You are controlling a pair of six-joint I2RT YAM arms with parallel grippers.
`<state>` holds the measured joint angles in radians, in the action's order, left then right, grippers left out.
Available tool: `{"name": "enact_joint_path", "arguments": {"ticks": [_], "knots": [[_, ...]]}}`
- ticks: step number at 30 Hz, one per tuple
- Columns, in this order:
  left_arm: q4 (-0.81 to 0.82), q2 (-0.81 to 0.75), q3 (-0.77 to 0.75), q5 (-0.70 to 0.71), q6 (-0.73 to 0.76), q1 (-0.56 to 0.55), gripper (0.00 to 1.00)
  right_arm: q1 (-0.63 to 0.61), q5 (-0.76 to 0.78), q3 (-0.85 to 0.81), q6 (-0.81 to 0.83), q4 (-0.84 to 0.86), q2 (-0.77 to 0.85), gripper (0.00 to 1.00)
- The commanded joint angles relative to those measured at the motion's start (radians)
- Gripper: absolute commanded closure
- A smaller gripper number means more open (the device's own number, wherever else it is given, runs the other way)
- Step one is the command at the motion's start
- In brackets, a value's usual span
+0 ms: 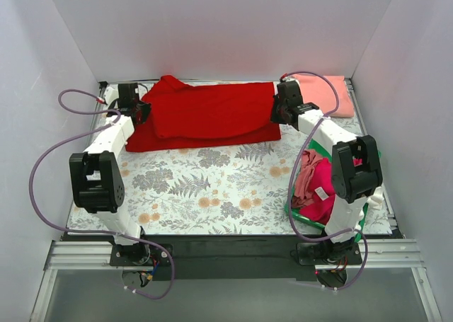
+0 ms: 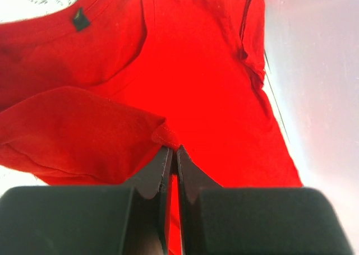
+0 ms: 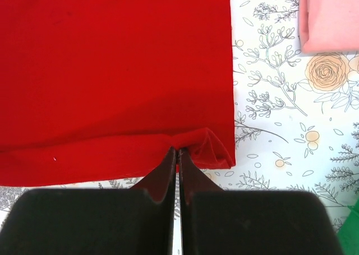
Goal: Fold and stack the t-shirts
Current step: Fold the tshirt
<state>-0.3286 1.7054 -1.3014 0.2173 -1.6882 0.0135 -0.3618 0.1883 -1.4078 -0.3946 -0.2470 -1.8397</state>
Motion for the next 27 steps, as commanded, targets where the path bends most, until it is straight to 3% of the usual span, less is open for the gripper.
{"name": "enact_joint_path", "arguments": {"ticks": [1, 11, 21, 23, 24, 25, 26, 27], "knots": [[0.029, 0.042, -0.079, 0.018, 0.074, 0.0, 1.0, 0.014, -0.016, -0.065, 0.014, -0.008, -0.024, 0.99], [0.121, 0.246, -0.251, -0.052, 0.278, 0.0, 1.0, 0.053, -0.056, -0.128, 0.016, -0.021, -0.099, 0.99], [0.109, 0.451, -0.436, -0.099, 0.459, 0.0, 0.98, 0.104, -0.159, -0.242, 0.039, -0.04, -0.234, 0.97], [0.097, 0.479, -0.475, -0.101, 0.469, 0.0, 0.85, 0.118, -0.174, -0.27, 0.054, -0.043, -0.26, 0.92], [0.086, 0.505, -0.49, -0.092, 0.47, 0.0, 0.8, 0.119, -0.209, -0.284, 0.063, -0.043, -0.28, 0.77], [0.071, 0.514, -0.528, -0.079, 0.47, 0.0, 0.64, 0.124, -0.217, -0.307, 0.068, -0.043, -0.288, 0.64], [0.044, 0.523, -0.544, -0.064, 0.469, 0.0, 0.55, 0.124, -0.228, -0.318, 0.082, -0.044, -0.294, 0.55], [0.036, 0.528, -0.555, -0.044, 0.467, 0.0, 0.33, 0.126, -0.243, -0.33, 0.108, -0.046, -0.3, 0.45]]}}
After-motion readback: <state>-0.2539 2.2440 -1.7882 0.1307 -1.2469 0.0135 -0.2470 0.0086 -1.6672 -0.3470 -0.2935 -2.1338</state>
